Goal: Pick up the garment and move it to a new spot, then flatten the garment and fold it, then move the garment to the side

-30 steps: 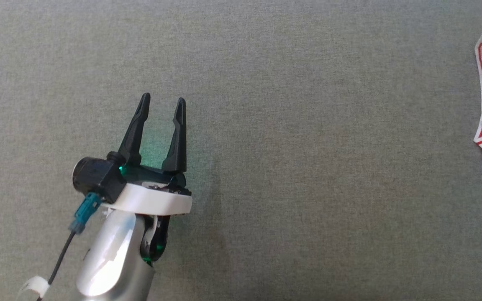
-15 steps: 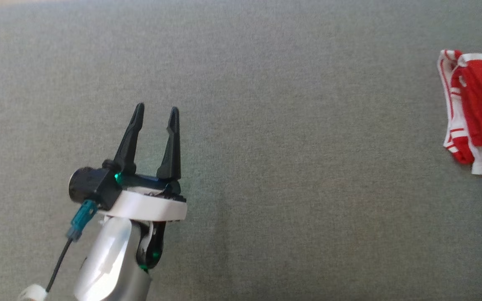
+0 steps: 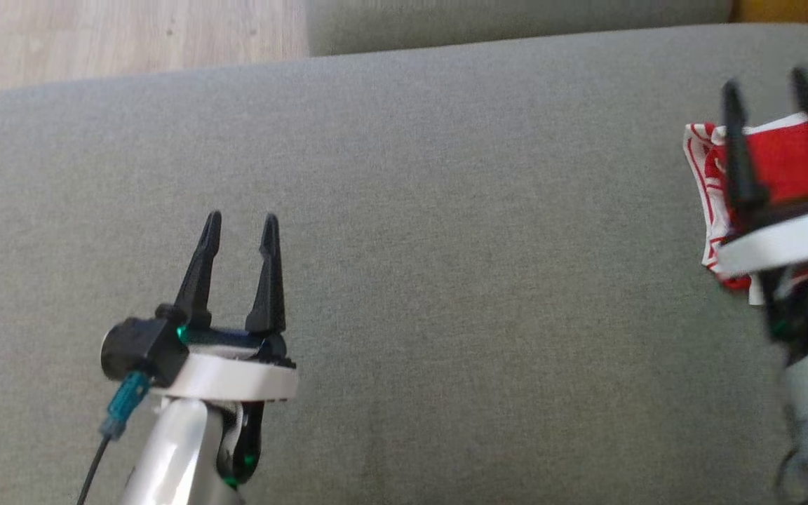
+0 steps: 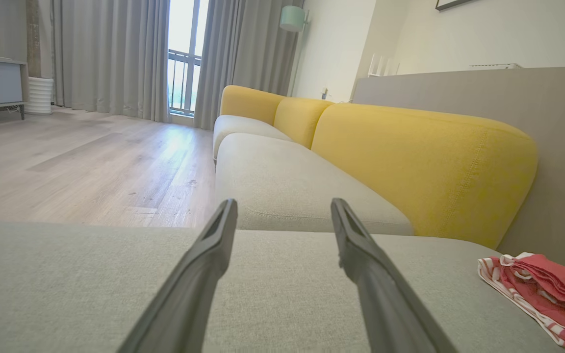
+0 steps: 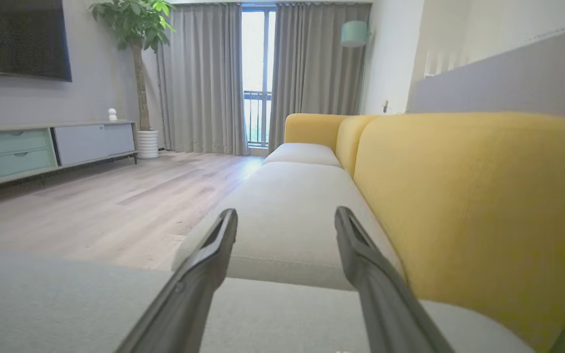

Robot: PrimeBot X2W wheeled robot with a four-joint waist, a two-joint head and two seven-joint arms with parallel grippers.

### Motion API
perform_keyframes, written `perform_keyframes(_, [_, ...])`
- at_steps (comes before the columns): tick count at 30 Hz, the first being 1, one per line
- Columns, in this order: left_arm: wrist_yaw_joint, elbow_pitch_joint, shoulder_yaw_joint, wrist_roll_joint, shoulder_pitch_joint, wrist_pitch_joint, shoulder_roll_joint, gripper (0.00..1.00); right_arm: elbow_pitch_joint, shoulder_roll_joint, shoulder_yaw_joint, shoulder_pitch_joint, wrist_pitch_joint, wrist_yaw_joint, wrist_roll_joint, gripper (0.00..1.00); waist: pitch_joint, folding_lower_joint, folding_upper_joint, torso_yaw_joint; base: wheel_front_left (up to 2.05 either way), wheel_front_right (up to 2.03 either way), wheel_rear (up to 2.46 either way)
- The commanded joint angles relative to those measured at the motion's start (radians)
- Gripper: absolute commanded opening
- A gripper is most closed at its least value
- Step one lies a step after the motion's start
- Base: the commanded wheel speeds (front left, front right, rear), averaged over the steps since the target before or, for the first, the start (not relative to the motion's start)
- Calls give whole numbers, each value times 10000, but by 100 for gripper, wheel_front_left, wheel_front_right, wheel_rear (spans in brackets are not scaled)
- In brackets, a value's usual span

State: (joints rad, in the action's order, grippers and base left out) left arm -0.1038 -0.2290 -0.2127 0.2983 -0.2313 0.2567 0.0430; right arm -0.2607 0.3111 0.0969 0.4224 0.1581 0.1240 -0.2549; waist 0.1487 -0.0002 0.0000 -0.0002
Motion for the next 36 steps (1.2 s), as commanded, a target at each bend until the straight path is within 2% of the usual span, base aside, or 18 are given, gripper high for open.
perform_keyframes(1, [70,306,442,-29,-22,51,72,100,392,-298,35,-158,181,67,175,100,-178,2,0,-3,0,0,0])
perform_keyframes(7, [205,178,505,-51,467,51,72,100,515,-1865,-405,-1696,762,67,1202,100,-517,2,0,62,0,0,0])
perform_keyframes(11, [335,184,564,-13,714,51,72,100,549,-2435,-678,-2493,966,67,1393,100,-648,2,0,57,0,0,0])
perform_keyframes(25, [345,54,706,154,929,51,72,100,811,-2606,-611,-2954,1034,67,825,100,-755,2,0,-17,0,0,0])
perform_keyframes(36, [401,-53,850,384,1001,51,72,100,920,-2608,-398,-3173,1036,67,805,100,-907,2,0,-9,0,0,0])
